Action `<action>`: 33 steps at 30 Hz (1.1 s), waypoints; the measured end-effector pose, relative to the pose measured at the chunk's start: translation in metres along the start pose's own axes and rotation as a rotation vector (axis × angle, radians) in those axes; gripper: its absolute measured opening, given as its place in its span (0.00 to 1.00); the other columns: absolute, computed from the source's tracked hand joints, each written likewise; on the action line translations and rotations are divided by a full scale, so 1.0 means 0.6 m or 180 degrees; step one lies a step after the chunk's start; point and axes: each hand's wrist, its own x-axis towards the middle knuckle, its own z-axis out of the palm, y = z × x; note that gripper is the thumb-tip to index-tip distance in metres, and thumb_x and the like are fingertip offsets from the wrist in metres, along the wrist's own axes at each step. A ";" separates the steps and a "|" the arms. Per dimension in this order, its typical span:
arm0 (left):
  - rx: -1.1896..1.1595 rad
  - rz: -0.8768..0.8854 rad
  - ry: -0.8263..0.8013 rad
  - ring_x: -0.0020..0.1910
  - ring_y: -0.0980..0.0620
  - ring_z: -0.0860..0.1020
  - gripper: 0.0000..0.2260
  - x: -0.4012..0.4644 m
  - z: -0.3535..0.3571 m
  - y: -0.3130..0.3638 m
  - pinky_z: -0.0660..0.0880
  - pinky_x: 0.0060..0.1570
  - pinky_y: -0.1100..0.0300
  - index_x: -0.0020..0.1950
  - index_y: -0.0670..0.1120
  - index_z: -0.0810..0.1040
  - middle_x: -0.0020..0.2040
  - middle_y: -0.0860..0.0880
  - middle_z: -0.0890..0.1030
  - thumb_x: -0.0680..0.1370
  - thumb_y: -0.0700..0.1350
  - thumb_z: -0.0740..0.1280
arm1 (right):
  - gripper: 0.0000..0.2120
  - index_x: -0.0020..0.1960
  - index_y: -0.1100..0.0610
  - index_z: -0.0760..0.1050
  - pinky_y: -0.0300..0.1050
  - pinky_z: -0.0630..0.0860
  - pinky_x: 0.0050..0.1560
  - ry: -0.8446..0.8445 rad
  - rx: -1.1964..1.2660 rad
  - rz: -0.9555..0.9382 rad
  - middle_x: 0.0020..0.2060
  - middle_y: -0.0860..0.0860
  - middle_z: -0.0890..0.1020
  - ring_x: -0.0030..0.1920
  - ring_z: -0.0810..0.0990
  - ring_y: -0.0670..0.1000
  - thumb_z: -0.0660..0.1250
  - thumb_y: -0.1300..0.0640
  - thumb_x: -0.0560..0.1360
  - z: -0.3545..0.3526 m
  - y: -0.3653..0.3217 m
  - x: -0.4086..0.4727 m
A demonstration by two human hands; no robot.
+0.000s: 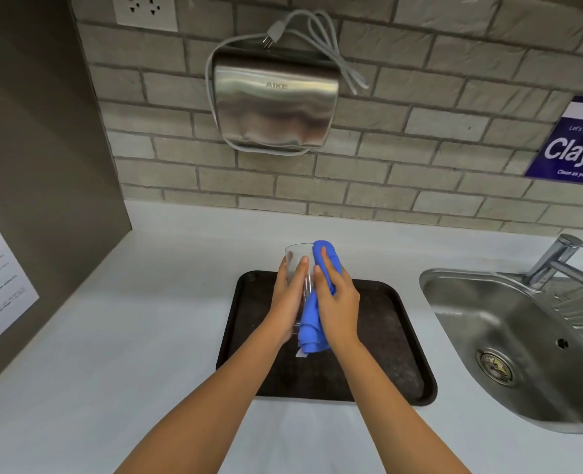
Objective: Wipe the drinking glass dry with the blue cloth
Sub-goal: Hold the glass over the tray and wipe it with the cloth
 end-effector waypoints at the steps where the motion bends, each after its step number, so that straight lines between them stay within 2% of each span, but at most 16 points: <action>1: 0.0007 0.0021 0.0010 0.55 0.50 0.83 0.24 0.003 -0.001 0.001 0.82 0.49 0.58 0.74 0.47 0.70 0.59 0.46 0.82 0.81 0.57 0.63 | 0.19 0.71 0.41 0.71 0.41 0.76 0.65 -0.0085 -0.0121 -0.0117 0.71 0.51 0.74 0.63 0.76 0.41 0.64 0.53 0.81 0.002 0.002 -0.011; 3: -0.0025 0.0077 -0.0054 0.55 0.45 0.83 0.24 0.007 -0.003 0.007 0.81 0.53 0.53 0.70 0.42 0.74 0.56 0.41 0.83 0.81 0.57 0.62 | 0.21 0.71 0.39 0.70 0.37 0.72 0.68 -0.0167 -0.0211 -0.0314 0.75 0.48 0.69 0.66 0.71 0.36 0.64 0.55 0.81 0.005 0.011 -0.031; 6: -0.0028 0.0004 -0.0227 0.61 0.46 0.82 0.29 0.002 -0.002 0.010 0.77 0.64 0.47 0.73 0.49 0.72 0.64 0.43 0.81 0.76 0.63 0.64 | 0.19 0.69 0.40 0.72 0.30 0.74 0.61 0.0004 0.0137 -0.0063 0.71 0.50 0.74 0.63 0.76 0.38 0.63 0.57 0.81 -0.004 0.011 -0.025; 9: 0.0005 -0.0233 -0.0179 0.60 0.49 0.82 0.28 0.003 -0.001 0.002 0.78 0.63 0.47 0.75 0.55 0.68 0.66 0.47 0.80 0.78 0.64 0.62 | 0.11 0.62 0.48 0.79 0.57 0.79 0.61 0.0052 0.0707 0.0701 0.56 0.61 0.83 0.57 0.82 0.60 0.62 0.52 0.82 -0.018 -0.005 0.011; 10: -0.0026 -0.0302 -0.0163 0.58 0.48 0.84 0.27 0.004 0.000 0.003 0.80 0.60 0.48 0.75 0.55 0.69 0.65 0.47 0.81 0.78 0.65 0.62 | 0.12 0.61 0.49 0.79 0.61 0.78 0.61 0.0028 0.0791 0.0784 0.55 0.62 0.83 0.57 0.82 0.63 0.61 0.51 0.82 -0.020 -0.009 0.015; 11: -0.0053 -0.0337 -0.0161 0.56 0.48 0.84 0.27 0.006 0.000 0.007 0.82 0.56 0.49 0.74 0.54 0.70 0.63 0.46 0.82 0.78 0.64 0.62 | 0.14 0.64 0.50 0.78 0.60 0.78 0.62 0.0014 0.0766 0.0755 0.58 0.61 0.83 0.57 0.82 0.60 0.61 0.51 0.82 -0.019 -0.012 0.012; 13: -0.0081 -0.0405 -0.0209 0.55 0.47 0.85 0.26 0.011 -0.001 0.017 0.81 0.52 0.52 0.71 0.50 0.74 0.60 0.43 0.84 0.79 0.64 0.61 | 0.17 0.69 0.44 0.74 0.44 0.77 0.64 -0.0043 0.0495 0.0379 0.68 0.53 0.77 0.62 0.79 0.44 0.62 0.52 0.82 -0.010 -0.019 -0.011; 15: -0.0047 -0.0438 -0.0379 0.57 0.43 0.82 0.28 0.016 -0.006 0.026 0.78 0.58 0.49 0.69 0.43 0.76 0.59 0.39 0.82 0.81 0.62 0.59 | 0.19 0.66 0.33 0.72 0.27 0.70 0.63 -0.0179 0.0182 -0.0007 0.75 0.43 0.66 0.64 0.70 0.28 0.63 0.54 0.81 0.004 -0.020 -0.035; 16: 0.0002 -0.0402 -0.0466 0.59 0.41 0.81 0.28 0.018 -0.009 0.026 0.77 0.61 0.47 0.69 0.42 0.77 0.60 0.38 0.82 0.81 0.62 0.59 | 0.20 0.65 0.31 0.72 0.24 0.68 0.63 -0.0221 0.0155 -0.0050 0.77 0.41 0.63 0.64 0.67 0.24 0.63 0.56 0.82 0.007 -0.018 -0.038; 18: 0.0061 -0.0373 -0.0562 0.61 0.43 0.82 0.25 0.023 -0.012 0.024 0.78 0.62 0.47 0.67 0.48 0.79 0.61 0.41 0.83 0.79 0.64 0.60 | 0.19 0.66 0.34 0.73 0.29 0.68 0.67 -0.0212 0.0337 0.0061 0.77 0.43 0.65 0.66 0.68 0.27 0.62 0.56 0.82 0.006 -0.022 -0.024; 20: -0.0046 -0.0509 -0.0594 0.55 0.49 0.85 0.19 0.021 -0.013 0.023 0.81 0.55 0.49 0.57 0.60 0.84 0.54 0.47 0.87 0.76 0.68 0.61 | 0.17 0.69 0.41 0.74 0.45 0.72 0.70 -0.0202 0.0736 0.0411 0.72 0.48 0.74 0.67 0.75 0.41 0.61 0.53 0.82 0.000 -0.025 0.003; 23: -0.0347 -0.0645 -0.0675 0.53 0.49 0.86 0.18 0.025 -0.017 0.022 0.81 0.51 0.50 0.49 0.64 0.86 0.52 0.48 0.88 0.74 0.70 0.60 | 0.18 0.68 0.51 0.76 0.59 0.76 0.65 -0.0217 0.1134 0.1130 0.60 0.58 0.83 0.61 0.82 0.58 0.62 0.48 0.81 -0.009 -0.025 0.037; 26: -0.0280 -0.0645 -0.0478 0.57 0.43 0.84 0.29 0.030 -0.009 0.039 0.79 0.59 0.46 0.54 0.52 0.87 0.56 0.42 0.86 0.70 0.72 0.62 | 0.22 0.69 0.56 0.75 0.59 0.78 0.63 -0.0298 0.1599 0.1584 0.58 0.59 0.84 0.58 0.83 0.59 0.63 0.45 0.80 -0.012 -0.010 0.037; 28: -0.0125 -0.0570 -0.0272 0.61 0.41 0.82 0.33 0.034 -0.003 0.043 0.76 0.65 0.43 0.63 0.49 0.81 0.62 0.40 0.83 0.69 0.72 0.63 | 0.22 0.71 0.54 0.74 0.59 0.78 0.63 -0.0350 0.1700 0.1625 0.59 0.58 0.84 0.58 0.84 0.58 0.62 0.45 0.80 -0.010 -0.003 0.033; 31: 0.0240 -0.0139 0.0152 0.56 0.46 0.81 0.23 0.043 0.001 0.038 0.79 0.58 0.48 0.68 0.54 0.75 0.63 0.44 0.79 0.79 0.65 0.59 | 0.22 0.73 0.50 0.70 0.59 0.77 0.64 -0.0283 0.1464 0.1391 0.64 0.55 0.81 0.61 0.82 0.56 0.61 0.46 0.81 -0.007 -0.003 0.030; 33: 0.0591 0.0155 0.0341 0.51 0.50 0.82 0.24 0.047 0.002 0.028 0.80 0.49 0.57 0.71 0.52 0.73 0.60 0.46 0.81 0.81 0.63 0.58 | 0.21 0.73 0.49 0.70 0.59 0.77 0.65 -0.0067 0.1214 0.1252 0.63 0.55 0.81 0.61 0.82 0.55 0.60 0.47 0.82 -0.007 -0.004 0.031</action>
